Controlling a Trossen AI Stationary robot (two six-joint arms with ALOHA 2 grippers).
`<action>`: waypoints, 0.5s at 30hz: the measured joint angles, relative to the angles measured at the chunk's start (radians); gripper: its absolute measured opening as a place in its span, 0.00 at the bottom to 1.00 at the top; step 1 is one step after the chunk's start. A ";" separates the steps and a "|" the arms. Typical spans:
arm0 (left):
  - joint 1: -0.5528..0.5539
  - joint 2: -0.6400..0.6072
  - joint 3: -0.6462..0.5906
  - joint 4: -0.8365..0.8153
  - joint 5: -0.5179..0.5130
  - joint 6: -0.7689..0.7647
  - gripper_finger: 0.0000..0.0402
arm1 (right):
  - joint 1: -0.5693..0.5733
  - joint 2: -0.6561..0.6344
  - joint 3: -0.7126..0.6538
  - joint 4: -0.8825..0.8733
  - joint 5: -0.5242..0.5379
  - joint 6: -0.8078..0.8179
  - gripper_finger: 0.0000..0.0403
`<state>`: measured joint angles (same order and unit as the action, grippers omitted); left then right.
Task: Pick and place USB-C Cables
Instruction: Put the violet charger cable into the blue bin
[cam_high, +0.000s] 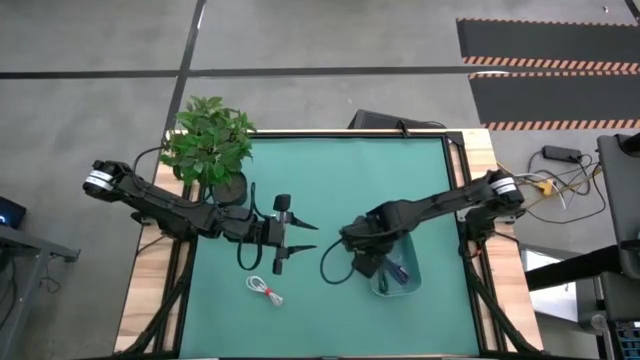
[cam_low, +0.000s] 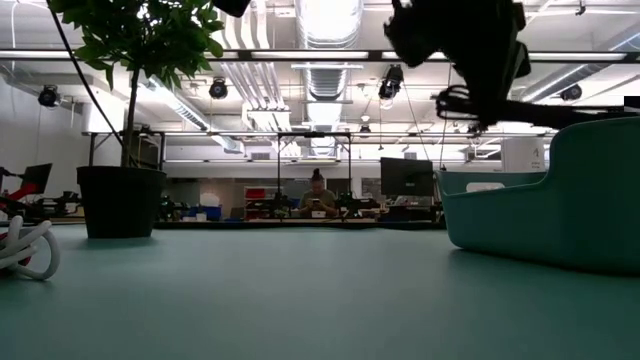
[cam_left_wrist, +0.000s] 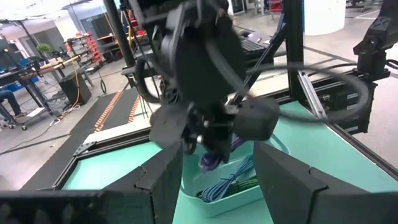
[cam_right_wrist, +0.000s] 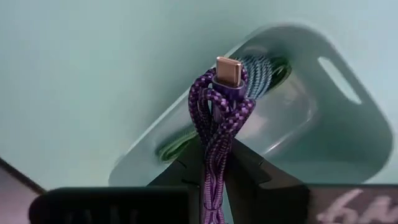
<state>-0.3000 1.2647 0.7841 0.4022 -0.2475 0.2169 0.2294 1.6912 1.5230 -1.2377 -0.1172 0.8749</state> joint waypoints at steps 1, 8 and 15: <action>0.000 -0.001 0.000 0.000 0.000 0.000 0.45 | -0.006 0.010 0.000 0.000 -0.014 -0.002 0.07; 0.000 -0.003 0.000 0.000 0.000 0.000 0.45 | -0.014 0.031 0.000 -0.001 -0.069 0.002 0.07; 0.000 -0.003 0.000 0.000 0.000 0.000 0.45 | -0.014 0.031 -0.012 0.010 -0.045 0.005 0.07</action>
<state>-0.3000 1.2617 0.7841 0.4019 -0.2474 0.2173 0.2151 1.7222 1.5113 -1.2278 -0.1623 0.8803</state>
